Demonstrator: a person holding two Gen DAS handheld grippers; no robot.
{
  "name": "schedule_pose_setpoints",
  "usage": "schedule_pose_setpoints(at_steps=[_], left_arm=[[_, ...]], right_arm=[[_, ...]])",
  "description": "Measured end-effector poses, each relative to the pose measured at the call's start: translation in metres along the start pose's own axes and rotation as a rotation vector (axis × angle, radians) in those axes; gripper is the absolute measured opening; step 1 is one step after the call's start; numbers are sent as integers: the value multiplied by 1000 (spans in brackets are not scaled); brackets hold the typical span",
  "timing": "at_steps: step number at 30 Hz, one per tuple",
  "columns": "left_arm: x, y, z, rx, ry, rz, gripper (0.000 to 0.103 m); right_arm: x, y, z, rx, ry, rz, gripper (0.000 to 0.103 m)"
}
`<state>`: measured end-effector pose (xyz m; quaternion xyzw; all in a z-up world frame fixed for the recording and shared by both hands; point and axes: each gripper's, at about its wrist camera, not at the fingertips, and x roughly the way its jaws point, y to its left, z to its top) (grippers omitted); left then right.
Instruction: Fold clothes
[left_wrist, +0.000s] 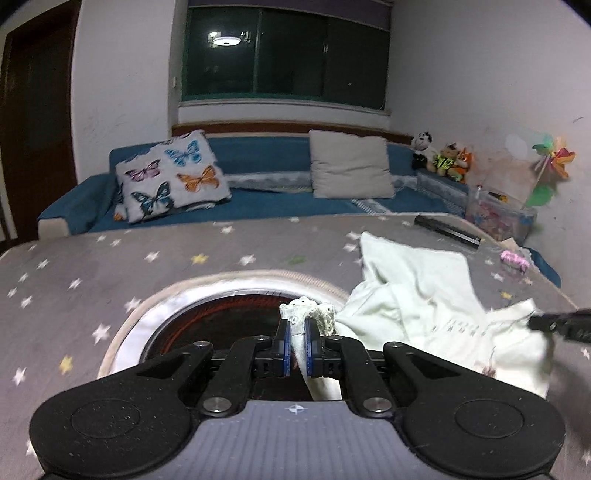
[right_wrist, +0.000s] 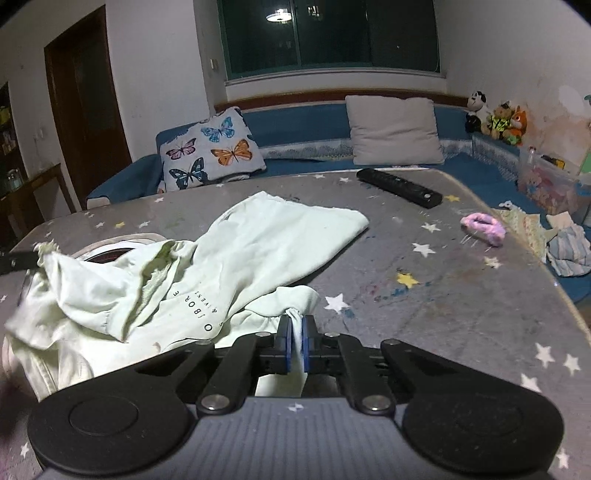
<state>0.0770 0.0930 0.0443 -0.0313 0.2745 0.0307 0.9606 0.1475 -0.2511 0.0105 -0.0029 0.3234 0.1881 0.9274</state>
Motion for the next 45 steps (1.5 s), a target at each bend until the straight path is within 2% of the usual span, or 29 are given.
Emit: schedule_pose_setpoints(at_steps=[7, 12, 15, 19, 21, 24, 26, 29, 31, 33, 35, 38, 43, 44, 45], left_arm=[[-36, 8, -24, -24, 13, 0, 8], [-70, 16, -50, -36, 59, -20, 8], [-81, 20, -72, -25, 123, -30, 5], [-88, 26, -90, -14, 188, -13, 5], [-93, 27, -86, -23, 177, -16, 6], [-96, 20, -70, -10, 125, -40, 6], [-92, 4, -60, 11, 95, -85, 9], [-78, -26, -46, 58, 73, -167, 26], [-66, -52, -38, 113, 66, -220, 38], [-55, -73, -33, 166, 61, -269, 43], [-41, -95, -28, 220, 63, -310, 44], [-16, -120, -23, 285, 83, -334, 44], [21, -145, -28, 361, 180, -352, 44], [27, -146, -30, 365, 199, -353, 43], [31, -146, -32, 365, 217, -355, 32]], right_arm=[[-37, -11, -7, 10, -43, -37, 5], [-78, -23, -25, 25, -64, -77, 5], [-103, -33, -46, 35, -35, -111, 5], [-121, -50, -79, 66, 66, -166, 6], [-129, -57, -87, 84, 89, -181, 8], [-144, -60, -86, 93, 60, -221, 13], [-148, -58, -78, 81, 27, -240, 14], [-143, -50, -64, 62, -1, -208, 22], [-134, -44, -60, 48, 4, -170, 24], [-123, -37, -57, 33, 14, -134, 27], [-112, -31, -54, 21, 25, -110, 34], [-98, -22, -54, 10, 42, -78, 35], [-82, -17, -58, 10, 63, -47, 41], [-81, -18, -58, 10, 67, -43, 45], [-79, -18, -59, 11, 70, -41, 48]])
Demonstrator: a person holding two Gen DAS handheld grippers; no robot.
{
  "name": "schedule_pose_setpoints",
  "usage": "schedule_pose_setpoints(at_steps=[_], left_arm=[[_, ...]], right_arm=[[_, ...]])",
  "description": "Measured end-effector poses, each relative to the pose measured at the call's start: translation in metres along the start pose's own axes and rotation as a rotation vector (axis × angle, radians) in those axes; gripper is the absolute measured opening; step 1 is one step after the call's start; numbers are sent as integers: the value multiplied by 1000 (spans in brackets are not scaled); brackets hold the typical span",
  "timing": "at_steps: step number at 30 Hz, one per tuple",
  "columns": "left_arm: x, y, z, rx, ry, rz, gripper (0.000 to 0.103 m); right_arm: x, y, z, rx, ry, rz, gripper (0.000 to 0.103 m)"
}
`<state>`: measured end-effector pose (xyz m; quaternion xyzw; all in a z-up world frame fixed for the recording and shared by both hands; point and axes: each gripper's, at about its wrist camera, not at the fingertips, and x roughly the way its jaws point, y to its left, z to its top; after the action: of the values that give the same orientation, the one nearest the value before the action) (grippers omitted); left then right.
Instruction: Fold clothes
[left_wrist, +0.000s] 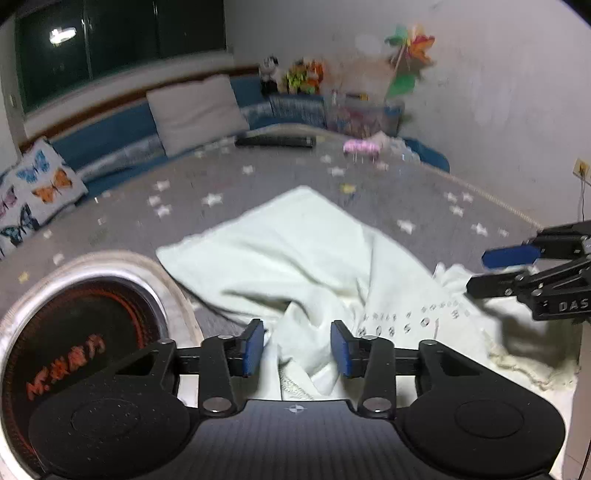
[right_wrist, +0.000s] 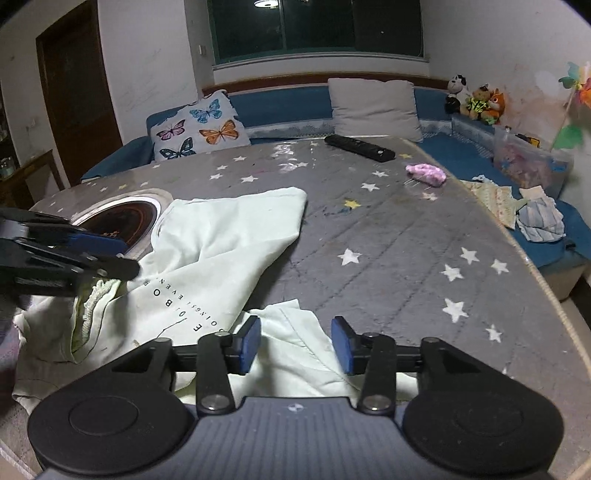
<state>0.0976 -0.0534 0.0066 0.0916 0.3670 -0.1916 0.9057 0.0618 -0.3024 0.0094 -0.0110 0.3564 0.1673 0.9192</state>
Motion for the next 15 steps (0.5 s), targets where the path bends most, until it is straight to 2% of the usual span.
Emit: schedule_pose_setpoints(at_steps=[1, 2, 4, 8, 12, 15], left_arm=[[2, 3, -4, -4, 14, -7, 13], [3, 5, -7, -10, 23, -14, 7], [-3, 9, -12, -21, 10, -12, 1], [-38, 23, -15, -54, -81, 62, 1], [-85, 43, -25, -115, -162, 178, 1], [-113, 58, -43, -175, -164, 252, 1]], right_arm=[[1, 0, 0, 0, 2, 0, 48], [3, 0, -1, 2, 6, -1, 48], [7, -1, -3, 6, 18, -1, 49], [11, -2, -8, 2, 39, -17, 50], [10, -3, -11, -10, 45, -40, 50], [10, -2, -12, -25, 48, -56, 51]])
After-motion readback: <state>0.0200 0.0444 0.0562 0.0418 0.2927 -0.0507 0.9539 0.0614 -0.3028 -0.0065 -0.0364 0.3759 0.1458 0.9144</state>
